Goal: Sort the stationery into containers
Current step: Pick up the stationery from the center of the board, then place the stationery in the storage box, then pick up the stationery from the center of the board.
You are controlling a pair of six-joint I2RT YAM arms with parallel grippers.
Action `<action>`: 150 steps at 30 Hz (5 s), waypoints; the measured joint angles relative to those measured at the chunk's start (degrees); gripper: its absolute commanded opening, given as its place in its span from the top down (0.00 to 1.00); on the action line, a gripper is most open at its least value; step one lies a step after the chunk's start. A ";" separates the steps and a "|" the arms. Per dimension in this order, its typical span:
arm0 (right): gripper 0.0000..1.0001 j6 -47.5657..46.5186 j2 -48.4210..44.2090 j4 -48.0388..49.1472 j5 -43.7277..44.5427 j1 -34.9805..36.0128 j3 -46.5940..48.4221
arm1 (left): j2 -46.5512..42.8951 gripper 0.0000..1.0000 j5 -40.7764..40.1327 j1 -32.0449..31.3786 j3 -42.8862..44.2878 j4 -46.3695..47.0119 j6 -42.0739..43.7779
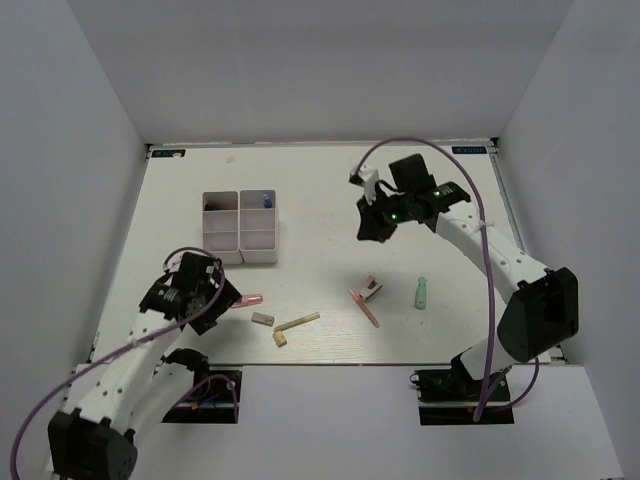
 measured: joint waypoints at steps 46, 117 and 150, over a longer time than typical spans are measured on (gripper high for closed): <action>0.43 8.35 -24.00 8.66 -0.35 -11.80 -27.93 | 42.60 0.73 -17.88 -13.03 11.19 -1.77 -53.37; 0.44 6.80 -18.34 8.68 -5.05 -16.61 -29.03 | 36.13 1.00 -9.99 2.36 -3.93 97.66 61.86; 1.00 4.81 -17.86 8.46 -5.99 -17.90 -29.03 | 31.54 1.00 -11.74 2.78 -2.75 89.74 56.87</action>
